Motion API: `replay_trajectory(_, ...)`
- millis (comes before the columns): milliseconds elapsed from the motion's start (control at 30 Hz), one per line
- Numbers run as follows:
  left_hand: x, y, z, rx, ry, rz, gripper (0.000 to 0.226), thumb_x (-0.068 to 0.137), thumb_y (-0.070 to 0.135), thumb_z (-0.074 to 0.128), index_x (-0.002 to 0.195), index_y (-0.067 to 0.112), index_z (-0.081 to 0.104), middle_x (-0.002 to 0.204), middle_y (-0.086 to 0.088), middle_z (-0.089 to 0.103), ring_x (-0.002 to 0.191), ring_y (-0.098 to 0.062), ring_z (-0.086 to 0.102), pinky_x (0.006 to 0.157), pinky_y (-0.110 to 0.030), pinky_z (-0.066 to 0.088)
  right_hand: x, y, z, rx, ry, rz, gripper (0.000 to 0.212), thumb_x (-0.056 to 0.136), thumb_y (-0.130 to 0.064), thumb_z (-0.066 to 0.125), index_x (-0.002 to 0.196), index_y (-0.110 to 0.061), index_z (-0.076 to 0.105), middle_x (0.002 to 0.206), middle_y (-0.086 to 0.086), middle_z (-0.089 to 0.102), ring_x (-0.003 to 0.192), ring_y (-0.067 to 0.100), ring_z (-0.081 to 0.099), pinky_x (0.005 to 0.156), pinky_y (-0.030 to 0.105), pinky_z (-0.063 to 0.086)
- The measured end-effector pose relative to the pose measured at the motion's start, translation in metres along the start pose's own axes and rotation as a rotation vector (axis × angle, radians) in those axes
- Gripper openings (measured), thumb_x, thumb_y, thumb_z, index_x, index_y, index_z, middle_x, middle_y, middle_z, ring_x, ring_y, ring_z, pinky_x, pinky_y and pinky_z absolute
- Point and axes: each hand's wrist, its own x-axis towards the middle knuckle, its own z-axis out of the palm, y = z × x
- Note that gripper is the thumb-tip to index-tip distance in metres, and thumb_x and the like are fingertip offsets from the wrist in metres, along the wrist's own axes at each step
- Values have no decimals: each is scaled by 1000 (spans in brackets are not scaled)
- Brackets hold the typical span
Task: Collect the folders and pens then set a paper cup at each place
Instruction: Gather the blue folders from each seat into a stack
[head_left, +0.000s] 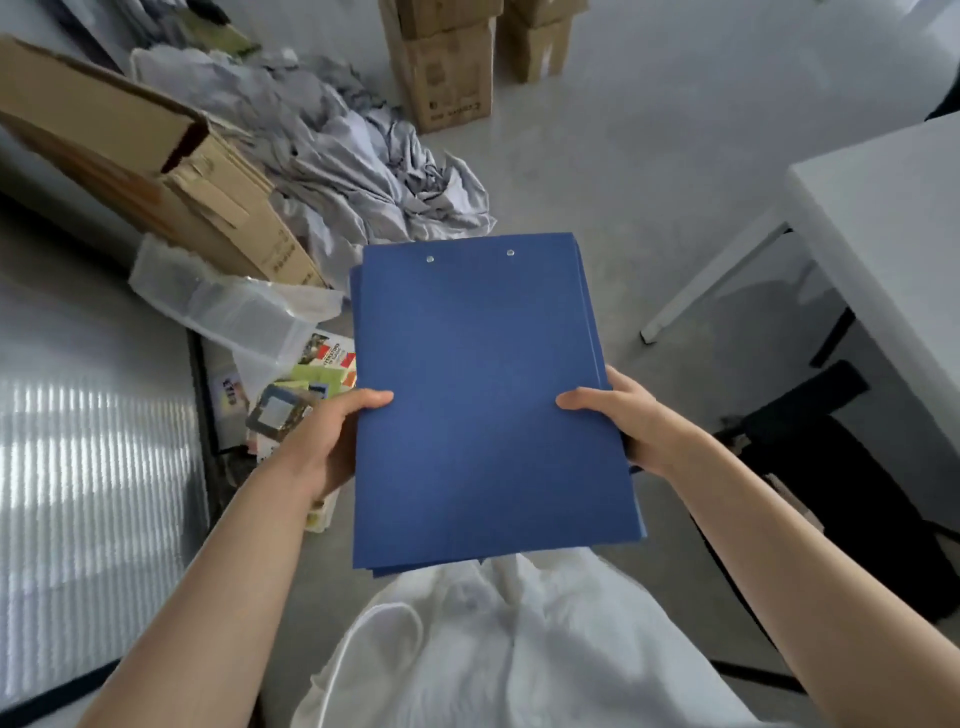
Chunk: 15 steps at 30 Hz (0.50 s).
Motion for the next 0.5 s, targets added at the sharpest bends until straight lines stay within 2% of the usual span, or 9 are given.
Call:
replay_trajectory(100, 37, 46, 18, 90, -93, -28, 43, 73, 21, 64, 115, 11, 64, 104, -7, 75, 85, -22, 73, 77, -37, 51, 16, -20, -14, 74, 100, -6, 49, 83, -9, 72, 126, -22, 54, 115, 2, 72, 96, 24, 72, 70, 35, 58)
replay_trajectory(167, 60, 71, 33, 129, -141, -41, 46, 71, 21, 64, 115, 10, 65, 106, -7, 74, 86, -23, 73, 78, -38, 51, 23, -30, -24, 115, 136, -21, 52, 81, -10, 73, 127, -22, 53, 116, 2, 71, 98, 26, 72, 72, 37, 58)
replay_trajectory(233, 87, 98, 55, 188, -187, -56, 39, 75, 19, 62, 113, 10, 66, 104, -7, 75, 84, -22, 73, 78, -37, 51, 35, -45, -41, 161, 189, -35, 54, 79, -11, 75, 127, -22, 54, 115, 2, 71, 98, 26, 71, 74, 38, 58)
replay_trajectory(367, 145, 149, 108, 245, -253, -64, 26, 87, 14, 52, 109, 10, 67, 99, -6, 75, 79, -20, 72, 80, -35, 53, 60, -84, -79, 215, 257, -88, 46, 84, -9, 70, 125, -20, 55, 112, 1, 73, 98, 25, 72, 80, 39, 57)
replay_trajectory(500, 193, 189, 160, 242, -251, -47, 26, 87, 12, 50, 106, 11, 67, 92, -5, 75, 75, -18, 72, 70, -28, 59, 83, -130, -121, 223, 276, -136, 46, 84, -9, 70, 126, -20, 55, 116, 2, 71, 100, 26, 71, 84, 42, 57)
